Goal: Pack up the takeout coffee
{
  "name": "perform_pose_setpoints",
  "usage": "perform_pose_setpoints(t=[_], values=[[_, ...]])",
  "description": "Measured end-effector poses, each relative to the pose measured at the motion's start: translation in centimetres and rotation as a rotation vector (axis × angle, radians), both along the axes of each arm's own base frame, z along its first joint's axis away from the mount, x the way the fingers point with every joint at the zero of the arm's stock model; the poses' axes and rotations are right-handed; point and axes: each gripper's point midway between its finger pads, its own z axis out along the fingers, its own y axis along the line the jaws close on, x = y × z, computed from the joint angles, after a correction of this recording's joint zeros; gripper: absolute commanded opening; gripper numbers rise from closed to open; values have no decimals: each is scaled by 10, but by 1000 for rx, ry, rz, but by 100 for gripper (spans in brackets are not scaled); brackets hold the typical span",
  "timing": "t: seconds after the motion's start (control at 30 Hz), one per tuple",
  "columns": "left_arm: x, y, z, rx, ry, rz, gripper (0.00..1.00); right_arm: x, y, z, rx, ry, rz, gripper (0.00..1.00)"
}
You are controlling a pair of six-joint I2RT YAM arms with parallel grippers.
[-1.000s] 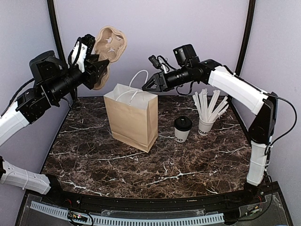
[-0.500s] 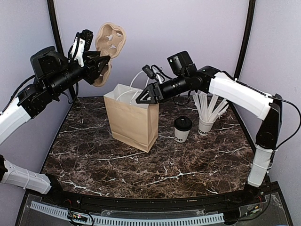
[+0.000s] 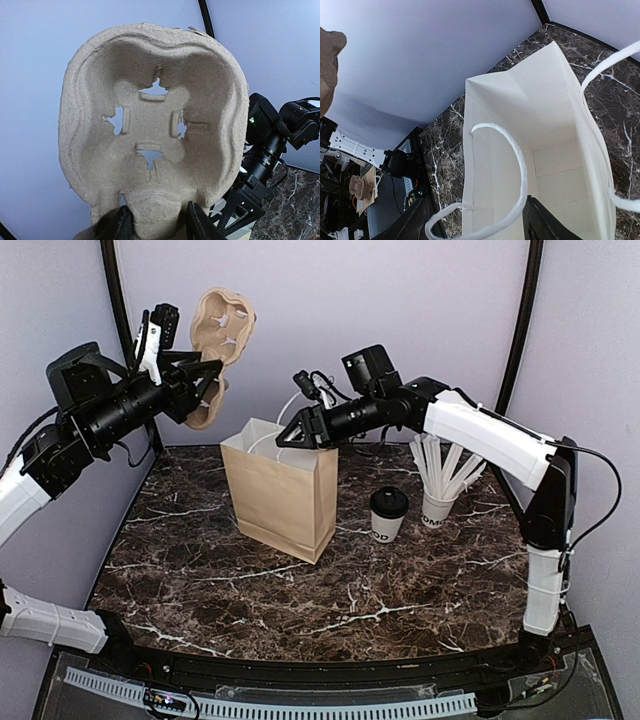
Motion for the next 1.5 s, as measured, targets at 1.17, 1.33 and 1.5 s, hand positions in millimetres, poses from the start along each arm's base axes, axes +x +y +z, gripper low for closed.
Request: perform_pose_setpoints(t=[1.17, 1.33, 1.5], values=[[20, -43, -34, 32, 176, -189, 39, -95, -20, 36, -5, -385, 446, 0], [13, -48, -50, -34, 271, -241, 38, -92, -26, 46, -14, -468, 427, 0], [3, -57, -68, -110, 397, -318, 35, -89, -26, 43, -31, -497, 422, 0]])
